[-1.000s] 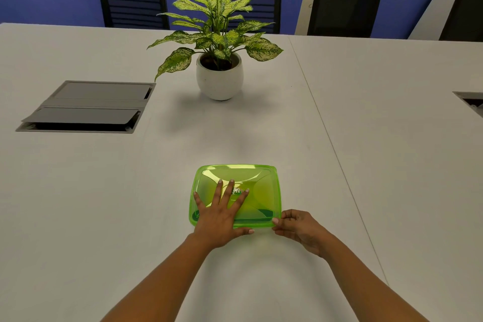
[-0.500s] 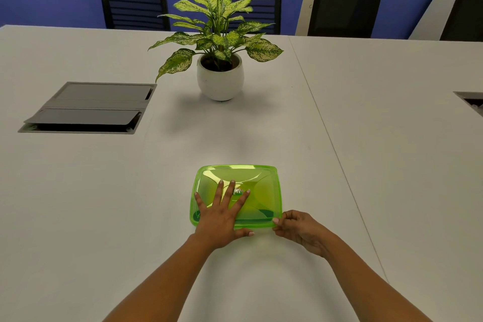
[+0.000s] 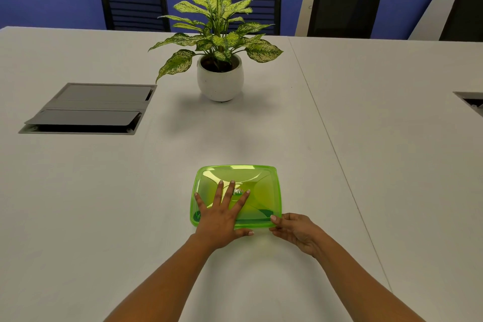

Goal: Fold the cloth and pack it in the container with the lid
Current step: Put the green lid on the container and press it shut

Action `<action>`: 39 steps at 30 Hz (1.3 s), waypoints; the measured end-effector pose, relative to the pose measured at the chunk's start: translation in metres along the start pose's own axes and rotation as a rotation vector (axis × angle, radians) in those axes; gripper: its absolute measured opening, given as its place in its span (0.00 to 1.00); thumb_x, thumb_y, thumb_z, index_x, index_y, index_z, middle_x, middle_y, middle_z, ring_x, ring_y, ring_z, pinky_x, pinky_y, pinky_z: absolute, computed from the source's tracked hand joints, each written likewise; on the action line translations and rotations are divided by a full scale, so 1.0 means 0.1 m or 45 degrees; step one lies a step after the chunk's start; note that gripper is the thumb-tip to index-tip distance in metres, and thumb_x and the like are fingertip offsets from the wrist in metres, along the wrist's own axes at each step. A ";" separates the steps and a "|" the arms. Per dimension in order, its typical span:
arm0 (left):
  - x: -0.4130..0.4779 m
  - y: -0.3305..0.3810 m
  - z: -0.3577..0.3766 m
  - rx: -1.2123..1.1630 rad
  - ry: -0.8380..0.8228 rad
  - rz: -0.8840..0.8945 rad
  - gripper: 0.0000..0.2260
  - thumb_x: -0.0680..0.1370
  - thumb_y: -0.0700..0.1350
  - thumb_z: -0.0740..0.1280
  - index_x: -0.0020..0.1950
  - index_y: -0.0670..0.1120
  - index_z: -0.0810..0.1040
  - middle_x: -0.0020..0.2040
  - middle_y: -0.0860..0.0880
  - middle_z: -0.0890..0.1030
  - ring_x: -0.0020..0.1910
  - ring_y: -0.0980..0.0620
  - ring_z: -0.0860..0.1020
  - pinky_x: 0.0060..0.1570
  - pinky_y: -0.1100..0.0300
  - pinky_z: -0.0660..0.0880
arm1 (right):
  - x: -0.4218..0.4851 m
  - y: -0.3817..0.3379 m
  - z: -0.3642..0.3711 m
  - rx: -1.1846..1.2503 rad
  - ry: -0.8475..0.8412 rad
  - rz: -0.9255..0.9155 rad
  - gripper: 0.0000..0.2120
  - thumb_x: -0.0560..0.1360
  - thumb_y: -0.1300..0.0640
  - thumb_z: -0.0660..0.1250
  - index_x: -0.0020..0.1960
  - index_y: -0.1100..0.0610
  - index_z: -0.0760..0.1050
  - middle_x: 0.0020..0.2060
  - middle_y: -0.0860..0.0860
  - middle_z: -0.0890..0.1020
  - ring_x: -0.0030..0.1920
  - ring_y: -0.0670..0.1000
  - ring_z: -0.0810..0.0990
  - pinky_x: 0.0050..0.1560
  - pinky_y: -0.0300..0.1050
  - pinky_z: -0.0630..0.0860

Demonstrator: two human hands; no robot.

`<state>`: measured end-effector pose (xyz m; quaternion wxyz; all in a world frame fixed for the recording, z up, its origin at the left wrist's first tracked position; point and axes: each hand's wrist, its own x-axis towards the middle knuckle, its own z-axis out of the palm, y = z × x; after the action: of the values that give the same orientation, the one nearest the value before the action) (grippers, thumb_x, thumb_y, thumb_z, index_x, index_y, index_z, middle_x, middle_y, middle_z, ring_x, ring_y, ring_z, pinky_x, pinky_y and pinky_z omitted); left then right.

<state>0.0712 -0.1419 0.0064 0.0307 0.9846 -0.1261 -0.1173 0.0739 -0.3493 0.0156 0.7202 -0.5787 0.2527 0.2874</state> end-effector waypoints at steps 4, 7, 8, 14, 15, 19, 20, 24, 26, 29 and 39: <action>-0.01 0.00 -0.01 0.001 -0.010 -0.001 0.42 0.68 0.74 0.51 0.67 0.60 0.26 0.77 0.48 0.35 0.76 0.42 0.35 0.64 0.24 0.41 | 0.00 0.02 -0.01 0.007 -0.006 -0.016 0.04 0.72 0.66 0.69 0.40 0.64 0.75 0.37 0.57 0.80 0.32 0.48 0.82 0.33 0.35 0.81; -0.01 0.00 -0.01 -0.001 -0.015 -0.002 0.42 0.68 0.74 0.51 0.67 0.60 0.26 0.78 0.48 0.35 0.76 0.42 0.35 0.64 0.24 0.41 | 0.00 0.08 -0.02 0.063 -0.006 -0.055 0.03 0.73 0.66 0.68 0.42 0.65 0.75 0.37 0.57 0.81 0.33 0.48 0.82 0.34 0.35 0.82; -0.01 0.00 -0.02 -0.006 -0.017 -0.001 0.42 0.68 0.74 0.51 0.67 0.59 0.26 0.77 0.48 0.35 0.76 0.42 0.34 0.64 0.24 0.40 | 0.00 0.10 -0.04 0.089 -0.018 -0.065 0.02 0.73 0.66 0.68 0.43 0.65 0.76 0.37 0.57 0.81 0.33 0.48 0.83 0.35 0.35 0.82; -0.02 0.00 -0.03 -0.017 -0.023 -0.001 0.43 0.68 0.74 0.52 0.67 0.58 0.27 0.78 0.48 0.35 0.76 0.42 0.35 0.64 0.24 0.40 | -0.04 0.17 -0.19 0.310 -0.090 -0.063 0.04 0.76 0.70 0.61 0.46 0.69 0.75 0.39 0.61 0.81 0.35 0.49 0.86 0.37 0.36 0.83; -0.02 0.00 -0.04 -0.019 -0.026 -0.001 0.43 0.68 0.74 0.52 0.68 0.58 0.27 0.78 0.48 0.35 0.76 0.42 0.35 0.64 0.24 0.40 | -0.04 0.18 -0.19 0.322 -0.079 -0.065 0.05 0.76 0.71 0.61 0.46 0.69 0.75 0.39 0.61 0.81 0.34 0.49 0.86 0.37 0.36 0.83; -0.01 0.00 -0.05 -0.030 -0.040 0.002 0.43 0.68 0.74 0.52 0.68 0.57 0.27 0.77 0.48 0.35 0.76 0.42 0.34 0.64 0.24 0.40 | -0.04 0.22 -0.13 0.391 -0.068 -0.066 0.06 0.76 0.72 0.60 0.44 0.68 0.75 0.33 0.59 0.83 0.32 0.49 0.85 0.35 0.37 0.83; 0.00 0.00 -0.05 -0.031 -0.042 0.002 0.43 0.68 0.74 0.52 0.68 0.57 0.27 0.77 0.48 0.35 0.76 0.42 0.34 0.64 0.24 0.40 | -0.04 0.22 -0.13 0.404 -0.068 -0.065 0.06 0.75 0.73 0.60 0.44 0.68 0.75 0.32 0.58 0.84 0.32 0.49 0.85 0.35 0.37 0.83; 0.00 -0.01 -0.04 -0.024 -0.039 0.002 0.43 0.68 0.74 0.52 0.67 0.57 0.27 0.77 0.48 0.35 0.76 0.42 0.34 0.64 0.24 0.40 | -0.06 0.22 -0.10 0.409 -0.062 -0.069 0.06 0.75 0.73 0.61 0.44 0.68 0.75 0.31 0.57 0.83 0.31 0.49 0.85 0.34 0.37 0.82; 0.00 -0.01 -0.04 -0.024 -0.039 0.003 0.43 0.68 0.74 0.52 0.68 0.57 0.27 0.77 0.48 0.35 0.76 0.42 0.34 0.64 0.24 0.40 | -0.06 0.22 -0.09 0.418 -0.056 -0.078 0.06 0.75 0.73 0.61 0.43 0.68 0.75 0.32 0.58 0.83 0.31 0.49 0.85 0.34 0.37 0.83; -0.01 0.00 -0.04 -0.021 -0.039 0.003 0.43 0.68 0.74 0.52 0.68 0.58 0.27 0.78 0.48 0.35 0.76 0.42 0.34 0.63 0.24 0.40 | -0.07 0.21 -0.07 0.462 -0.033 -0.070 0.06 0.76 0.69 0.61 0.44 0.67 0.76 0.34 0.59 0.82 0.31 0.49 0.84 0.34 0.38 0.83; 0.00 0.00 -0.02 -0.005 -0.035 0.009 0.42 0.69 0.74 0.52 0.69 0.59 0.29 0.78 0.48 0.35 0.76 0.41 0.35 0.63 0.24 0.40 | -0.04 0.20 -0.04 0.405 0.009 -0.074 0.05 0.76 0.63 0.65 0.43 0.64 0.75 0.34 0.57 0.81 0.32 0.49 0.83 0.33 0.37 0.82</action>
<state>0.0721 -0.1421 0.0087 0.0311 0.9824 -0.1297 -0.1311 0.0566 -0.3506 0.0042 0.8099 -0.4654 0.2806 0.2207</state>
